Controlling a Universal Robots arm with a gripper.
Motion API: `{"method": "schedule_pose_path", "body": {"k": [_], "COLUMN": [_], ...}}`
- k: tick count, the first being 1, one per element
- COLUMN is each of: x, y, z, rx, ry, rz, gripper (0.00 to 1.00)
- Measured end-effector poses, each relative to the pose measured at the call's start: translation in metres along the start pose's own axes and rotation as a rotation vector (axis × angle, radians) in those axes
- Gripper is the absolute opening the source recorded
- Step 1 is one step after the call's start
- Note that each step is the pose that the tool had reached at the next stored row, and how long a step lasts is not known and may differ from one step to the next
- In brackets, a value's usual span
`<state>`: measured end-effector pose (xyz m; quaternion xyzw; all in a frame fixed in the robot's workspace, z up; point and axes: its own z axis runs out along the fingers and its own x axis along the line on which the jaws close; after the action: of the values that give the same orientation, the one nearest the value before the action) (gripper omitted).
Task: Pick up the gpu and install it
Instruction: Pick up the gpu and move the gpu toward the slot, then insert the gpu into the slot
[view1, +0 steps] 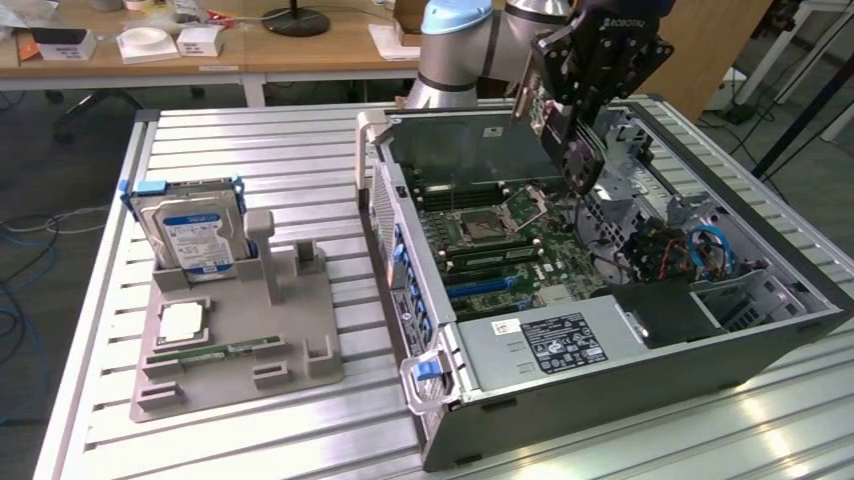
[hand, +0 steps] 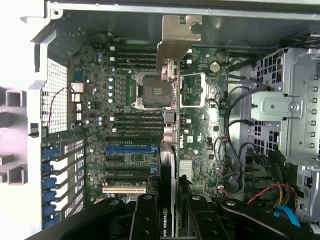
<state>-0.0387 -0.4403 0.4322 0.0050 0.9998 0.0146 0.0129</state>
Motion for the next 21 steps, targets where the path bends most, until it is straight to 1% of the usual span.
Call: {"method": "schedule_pose_path", "body": {"k": [1,21], "x": [0.0,0.0], "y": [0.0021,0.0023], "z": [0.0001,0.0], "rx": [0.0,0.0001], "ry": [0.0001,0.0001], "rz": [0.0,-0.002], "gripper": [0.26,0.26]}}
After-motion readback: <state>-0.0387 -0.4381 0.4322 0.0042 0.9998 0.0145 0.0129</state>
